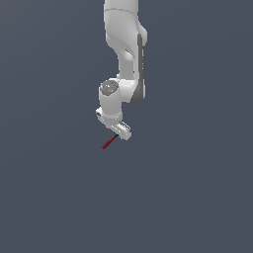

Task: Pick up the object and move it to a goal position.

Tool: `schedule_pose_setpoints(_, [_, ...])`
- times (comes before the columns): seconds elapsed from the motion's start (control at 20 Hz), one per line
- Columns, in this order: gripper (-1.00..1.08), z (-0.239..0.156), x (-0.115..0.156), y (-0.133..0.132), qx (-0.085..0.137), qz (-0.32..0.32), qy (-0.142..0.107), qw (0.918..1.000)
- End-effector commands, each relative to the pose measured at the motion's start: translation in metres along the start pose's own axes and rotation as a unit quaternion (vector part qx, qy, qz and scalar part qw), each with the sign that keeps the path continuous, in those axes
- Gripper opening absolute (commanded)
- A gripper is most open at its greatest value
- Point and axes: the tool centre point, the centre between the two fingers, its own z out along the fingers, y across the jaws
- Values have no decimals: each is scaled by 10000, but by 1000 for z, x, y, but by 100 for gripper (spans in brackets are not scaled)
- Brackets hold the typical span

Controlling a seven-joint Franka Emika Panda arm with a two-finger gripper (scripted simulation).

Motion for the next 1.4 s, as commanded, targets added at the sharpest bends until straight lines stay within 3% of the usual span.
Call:
schedule_pose_setpoints(0.0, [100, 9, -1, 0, -3, 4, -3, 10000])
schedule_pose_setpoints(0.55, [100, 41, -1, 1, -3, 23, -1, 10000])
schedule_pose_setpoints(0.6, [-100, 41, -1, 1, -3, 23, -1, 10000])
schedule_pose_setpoints(1.35, [-100, 32, 6, 6, -3, 70, 14, 10000])
